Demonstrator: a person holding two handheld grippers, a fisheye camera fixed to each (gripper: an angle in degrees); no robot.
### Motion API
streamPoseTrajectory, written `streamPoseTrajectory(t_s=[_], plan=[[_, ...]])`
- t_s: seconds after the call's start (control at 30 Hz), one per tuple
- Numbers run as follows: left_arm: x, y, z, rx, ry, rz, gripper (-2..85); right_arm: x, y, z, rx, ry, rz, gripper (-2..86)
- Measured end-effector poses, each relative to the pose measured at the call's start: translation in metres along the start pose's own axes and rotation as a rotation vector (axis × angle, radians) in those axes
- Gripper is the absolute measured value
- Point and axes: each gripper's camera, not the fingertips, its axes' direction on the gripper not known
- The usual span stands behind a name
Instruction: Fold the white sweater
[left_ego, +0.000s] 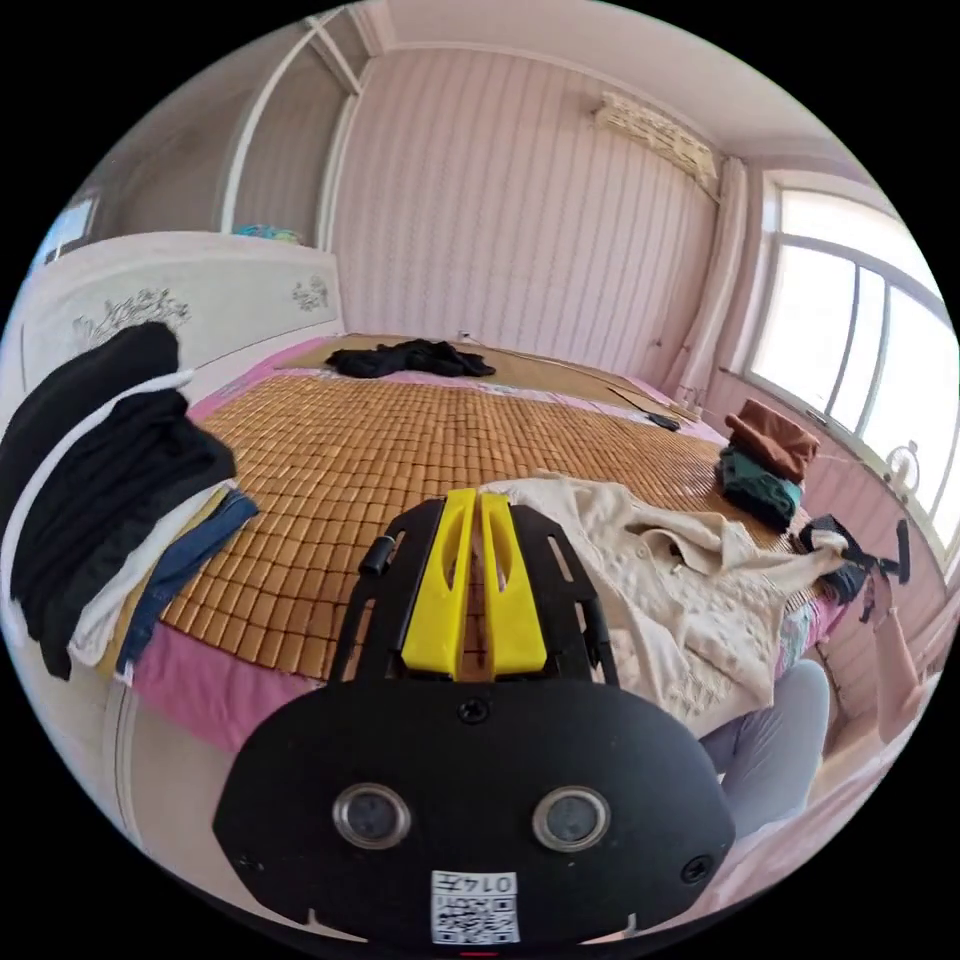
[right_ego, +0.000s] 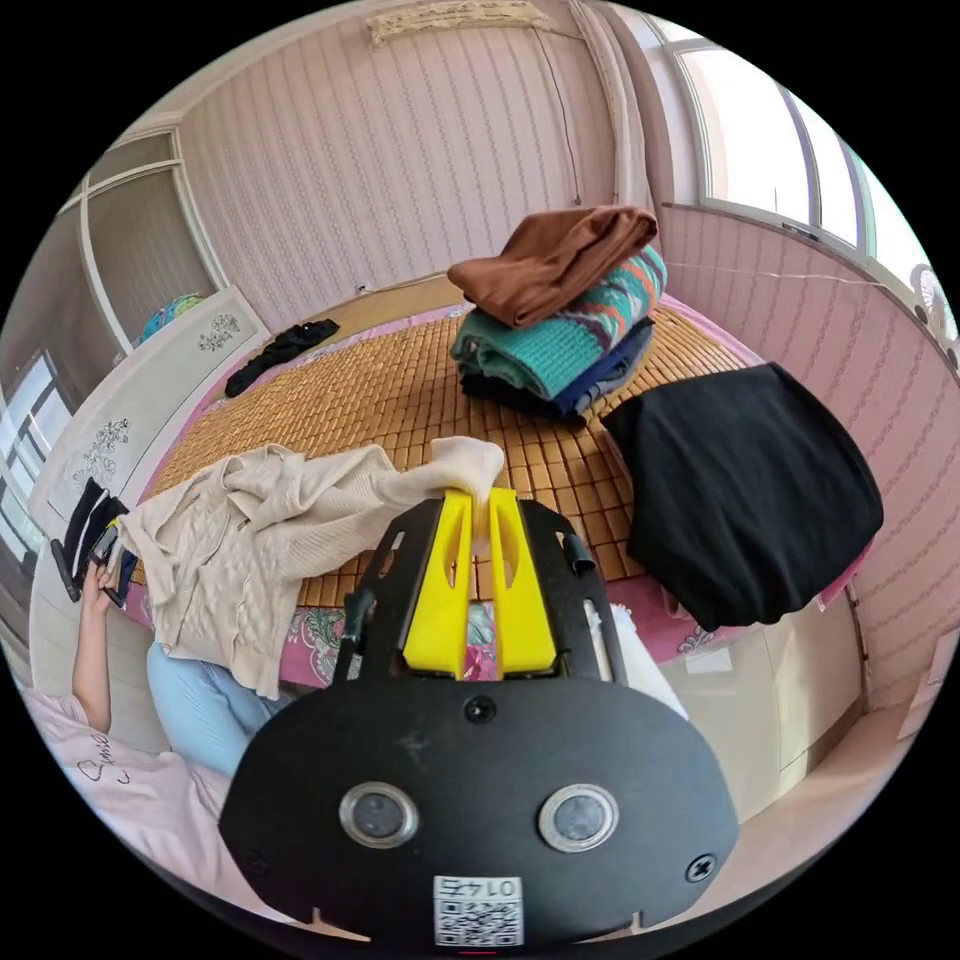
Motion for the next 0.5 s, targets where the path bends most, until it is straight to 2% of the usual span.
streamPoseTrajectory(t_s=[0.1,0.23,0.33,0.5], plan=[[-0.074,0.024,0.001,-0.103,-0.137,-0.258,-1.0,0.015,0.006,0.026,-0.074,0.015,0.072,5.1],[-0.101,0.046,-0.03,-0.055,-0.08,-0.307,-1.0,0.005,0.007,0.023,-0.004,0.101,0.077,5.5],[-0.074,0.031,-0.047,-0.027,-0.062,-0.146,-0.9,-0.03,-0.012,0.021,0.027,0.074,-0.059,5.1],[0.054,-0.041,0.007,-0.091,0.056,0.355,0.2,-0.123,-0.063,0.064,-0.059,-0.173,-0.342,6.4]])
